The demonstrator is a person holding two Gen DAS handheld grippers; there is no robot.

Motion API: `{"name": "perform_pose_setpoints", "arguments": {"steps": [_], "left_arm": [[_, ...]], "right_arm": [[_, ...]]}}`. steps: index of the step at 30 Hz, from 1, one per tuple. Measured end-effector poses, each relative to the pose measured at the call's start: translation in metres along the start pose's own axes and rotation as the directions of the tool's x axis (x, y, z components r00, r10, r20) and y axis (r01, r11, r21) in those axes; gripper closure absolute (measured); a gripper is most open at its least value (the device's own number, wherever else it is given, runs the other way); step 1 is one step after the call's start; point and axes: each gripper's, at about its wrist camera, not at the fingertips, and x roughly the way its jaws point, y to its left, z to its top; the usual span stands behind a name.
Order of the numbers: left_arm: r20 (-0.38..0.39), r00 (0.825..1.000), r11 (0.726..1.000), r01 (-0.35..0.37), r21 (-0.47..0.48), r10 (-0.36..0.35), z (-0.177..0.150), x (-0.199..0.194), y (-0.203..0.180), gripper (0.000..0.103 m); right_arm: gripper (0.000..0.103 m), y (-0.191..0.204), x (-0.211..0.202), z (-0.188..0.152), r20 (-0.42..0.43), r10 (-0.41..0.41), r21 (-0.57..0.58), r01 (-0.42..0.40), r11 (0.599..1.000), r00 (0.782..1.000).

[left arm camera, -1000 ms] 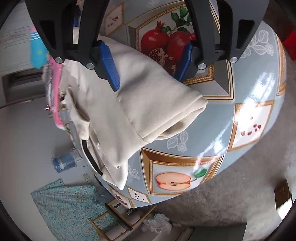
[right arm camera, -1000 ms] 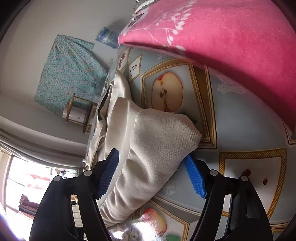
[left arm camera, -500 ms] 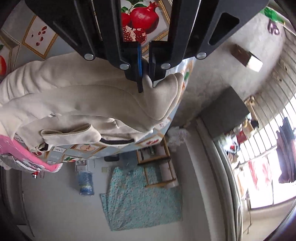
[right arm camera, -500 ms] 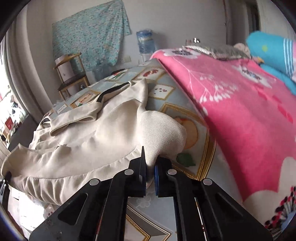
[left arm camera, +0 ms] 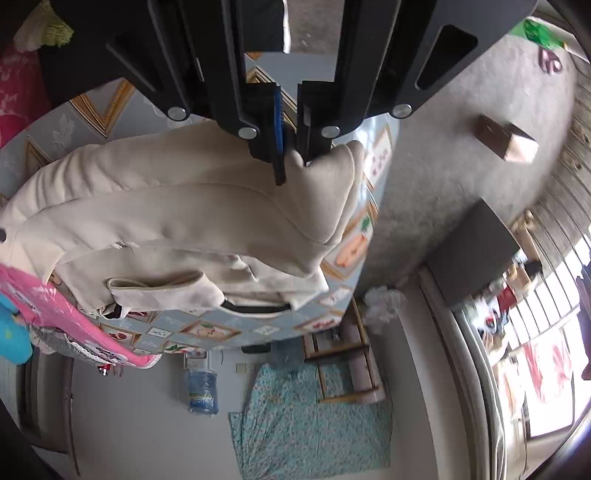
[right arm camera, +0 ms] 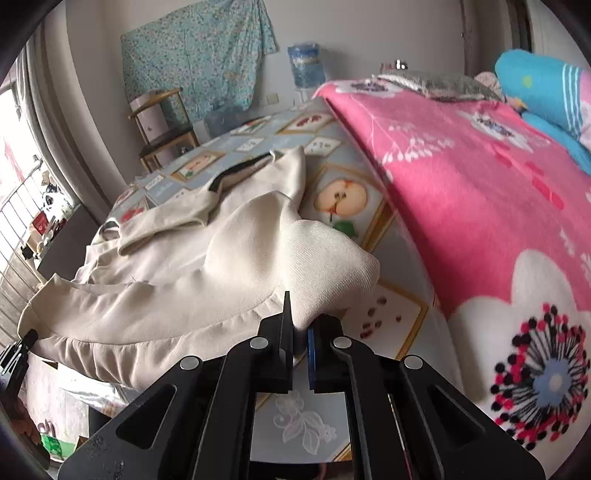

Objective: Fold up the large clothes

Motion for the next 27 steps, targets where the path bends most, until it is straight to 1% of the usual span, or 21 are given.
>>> {"name": "perform_pose_setpoints", "arguments": {"steps": [2,3,4,5,6,7,9,10,11,12,13,15,16,17,18,19,21,22,24,25,27], "left_arm": [[-0.075,0.996,0.996,0.049,-0.074,-0.055,-0.009,0.015,0.011,0.094],[-0.114,0.988,0.989,0.089,-0.118,-0.103,-0.012,0.021,0.018,0.092],[-0.136,0.979,0.977,0.128,-0.172,-0.152,-0.015,0.026,0.027,0.089],[-0.147,0.970,0.963,0.161,-0.218,-0.196,-0.018,0.025,0.034,0.086],[-0.149,0.960,0.947,0.194,-0.256,-0.237,-0.020,0.024,0.041,0.082],[-0.146,0.953,0.935,0.219,-0.280,-0.267,-0.022,0.021,0.045,0.080],[-0.139,0.938,0.910,0.261,-0.322,-0.319,-0.023,0.011,0.059,0.078],[-0.130,0.935,0.901,0.272,-0.337,-0.330,-0.024,0.006,0.063,0.077],[-0.111,0.939,0.898,0.271,-0.347,-0.326,-0.023,-0.002,0.067,0.075],[-0.082,0.946,0.899,0.268,-0.346,-0.314,-0.022,-0.010,0.071,0.070],[-0.053,0.950,0.900,0.272,-0.341,-0.307,-0.019,-0.018,0.074,0.067],[-0.018,0.951,0.897,0.283,-0.340,-0.307,-0.012,-0.023,0.075,0.066],[-0.005,0.950,0.893,0.292,-0.343,-0.313,-0.008,-0.022,0.075,0.065],[-0.002,0.948,0.891,0.298,-0.344,-0.318,-0.002,-0.017,0.075,0.065],[-0.009,0.950,0.895,0.291,-0.340,-0.312,0.003,-0.010,0.072,0.065],[-0.023,0.955,0.903,0.273,-0.331,-0.297,0.008,-0.002,0.068,0.065],[-0.039,0.961,0.920,0.248,-0.302,-0.272,0.018,0.019,0.058,0.065],[-0.058,0.966,0.930,0.223,-0.292,-0.250,0.022,0.030,0.053,0.065],[-0.084,0.961,0.934,0.233,-0.272,-0.264,0.028,0.053,0.044,0.065],[-0.102,0.966,0.941,0.205,-0.269,-0.239,0.030,0.065,0.041,0.065],[-0.120,0.968,0.952,0.185,-0.242,-0.218,0.032,0.081,0.033,0.065]], "right_arm": [[0.092,-0.008,0.009,-0.004,-0.033,0.031,0.023,-0.030,0.999,0.999],[0.087,-0.014,0.012,-0.005,-0.048,0.046,0.039,-0.044,0.998,0.998],[0.078,-0.018,0.014,-0.004,-0.070,0.066,0.053,-0.062,0.997,0.995],[0.073,-0.023,0.014,-0.003,-0.099,0.076,0.065,-0.070,0.995,0.992],[0.064,-0.028,0.011,-0.003,-0.123,0.074,0.067,-0.066,0.996,0.990],[0.050,-0.031,0.005,-0.002,-0.133,0.050,0.056,-0.042,0.998,0.990],[0.041,-0.036,-0.013,0.003,-0.120,0.000,0.021,0.003,1.000,0.993],[0.040,-0.038,-0.022,0.004,-0.113,-0.005,0.014,0.006,1.000,0.994],[0.040,-0.039,-0.030,0.008,-0.104,-0.005,0.012,0.006,1.000,0.995],[0.039,-0.036,-0.038,0.013,-0.091,0.009,0.004,-0.009,1.000,0.996],[0.038,-0.030,-0.043,0.018,-0.078,0.034,-0.013,-0.035,0.999,0.996],[0.038,-0.003,-0.044,0.032,-0.063,0.110,-0.083,-0.115,0.990,0.992],[0.038,0.014,-0.041,0.038,-0.070,0.165,-0.126,-0.172,0.977,0.984],[0.038,0.035,-0.035,0.043,-0.084,0.227,-0.175,-0.238,0.955,0.970],[0.038,0.056,-0.026,0.047,-0.107,0.280,-0.220,-0.297,0.929,0.954],[0.038,0.081,-0.016,0.048,-0.147,0.331,-0.266,-0.359,0.894,0.932],[0.039,0.129,0.009,0.048,-0.240,0.419,-0.335,-0.480,0.811,0.876],[0.039,0.149,0.021,0.047,-0.284,0.430,-0.360,-0.511,0.780,0.857],[0.039,0.188,0.045,0.044,-0.366,0.434,-0.417,-0.562,0.714,0.823],[0.039,0.202,0.055,0.042,-0.393,0.426,-0.437,-0.573,0.693,0.815],[0.039,0.227,0.075,0.038,-0.454,0.401,-0.466,-0.596,0.654,0.795]]}}
